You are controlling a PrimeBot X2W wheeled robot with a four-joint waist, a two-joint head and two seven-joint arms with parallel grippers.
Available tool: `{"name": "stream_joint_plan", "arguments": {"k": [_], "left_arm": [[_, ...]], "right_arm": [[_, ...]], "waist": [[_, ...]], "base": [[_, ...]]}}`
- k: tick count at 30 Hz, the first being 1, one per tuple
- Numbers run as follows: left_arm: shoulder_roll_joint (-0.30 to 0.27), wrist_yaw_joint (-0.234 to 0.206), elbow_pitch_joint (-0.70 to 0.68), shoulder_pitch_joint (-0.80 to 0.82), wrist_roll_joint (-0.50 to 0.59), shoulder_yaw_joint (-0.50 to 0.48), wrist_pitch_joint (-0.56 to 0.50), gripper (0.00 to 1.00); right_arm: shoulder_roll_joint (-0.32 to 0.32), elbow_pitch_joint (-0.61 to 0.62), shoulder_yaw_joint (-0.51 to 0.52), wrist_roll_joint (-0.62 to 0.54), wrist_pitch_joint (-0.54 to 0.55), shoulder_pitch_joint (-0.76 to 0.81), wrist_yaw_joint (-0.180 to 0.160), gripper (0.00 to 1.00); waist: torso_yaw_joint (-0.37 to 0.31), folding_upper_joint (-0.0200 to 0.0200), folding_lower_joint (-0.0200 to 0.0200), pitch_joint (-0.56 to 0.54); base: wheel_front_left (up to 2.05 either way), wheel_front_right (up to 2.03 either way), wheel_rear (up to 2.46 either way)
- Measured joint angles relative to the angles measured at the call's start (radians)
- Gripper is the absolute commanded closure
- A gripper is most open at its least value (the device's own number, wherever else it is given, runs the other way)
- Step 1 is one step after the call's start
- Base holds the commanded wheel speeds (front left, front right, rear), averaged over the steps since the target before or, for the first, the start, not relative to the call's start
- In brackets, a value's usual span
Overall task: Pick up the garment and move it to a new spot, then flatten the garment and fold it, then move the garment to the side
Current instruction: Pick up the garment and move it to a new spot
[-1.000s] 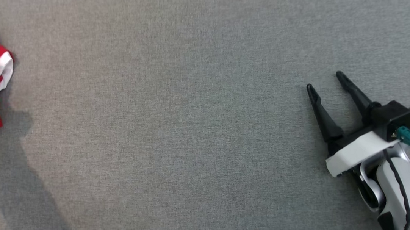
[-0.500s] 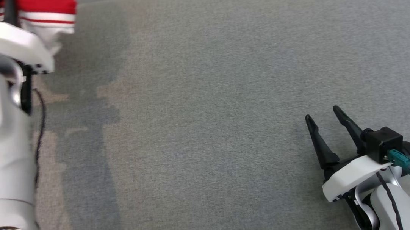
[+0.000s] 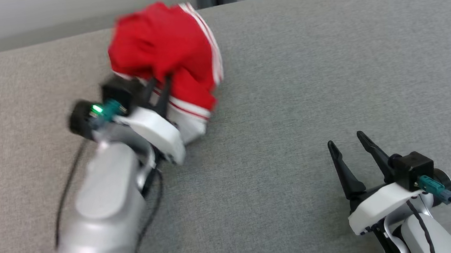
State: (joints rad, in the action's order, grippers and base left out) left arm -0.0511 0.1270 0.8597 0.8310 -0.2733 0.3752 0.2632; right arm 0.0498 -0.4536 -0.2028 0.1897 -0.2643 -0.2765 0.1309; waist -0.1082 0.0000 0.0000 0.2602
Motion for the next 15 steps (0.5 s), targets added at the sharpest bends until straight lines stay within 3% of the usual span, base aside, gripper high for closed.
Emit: {"name": "stream_joint_plan", "arguments": {"k": [3,6,11,12,13,14,15], "left_arm": [[0.008,0.001,-0.048,-0.075,-0.074,0.121,0.0,1.0],[0.002,-0.034,-0.095,-0.131,-0.131,0.204,0.0,1.0],[0.004,-0.096,-0.16,-0.212,-0.198,0.266,0.0,1.0],[0.004,-0.106,-0.174,-0.225,-0.201,0.266,0.0,0.95],[0.004,-0.114,-0.19,-0.236,-0.203,0.26,0.0,0.34],[0.004,-0.121,-0.203,-0.248,-0.202,0.253,0.0,0.0],[0.003,-0.123,-0.209,-0.261,-0.2,0.246,0.0,0.0]], "right_arm": [[0.0,-0.004,0.008,0.003,0.0,0.009,0.0,0.0],[0.0,-0.006,0.019,0.003,0.0,0.024,0.0,0.0],[-0.001,-0.009,0.03,0.002,0.0,0.042,0.0,0.0],[-0.001,-0.009,0.031,0.003,0.0,0.042,0.0,0.0],[-0.001,-0.009,0.033,0.004,0.0,0.043,0.0,0.0],[-0.001,-0.009,0.034,0.004,0.0,0.043,0.0,0.0],[-0.001,-0.009,0.036,0.006,0.0,0.044,0.0,0.0]], "waist": [[-0.013,0.0,0.0,-0.018],[-0.019,0.0,0.0,-0.034],[-0.018,0.0,0.0,-0.055],[-0.017,0.0,0.0,-0.057],[-0.015,0.0,0.0,-0.059],[-0.013,0.0,0.0,-0.062],[-0.01,0.0,0.0,-0.065]], "base": [[0.0,0.0,0.0],[0.0,0.0,0.0],[0.0,0.0,0.0],[0.0,0.0,0.0],[0.0,0.0,0.0],[0.0,0.0,0.0],[0.0,0.0,0.0]]}}
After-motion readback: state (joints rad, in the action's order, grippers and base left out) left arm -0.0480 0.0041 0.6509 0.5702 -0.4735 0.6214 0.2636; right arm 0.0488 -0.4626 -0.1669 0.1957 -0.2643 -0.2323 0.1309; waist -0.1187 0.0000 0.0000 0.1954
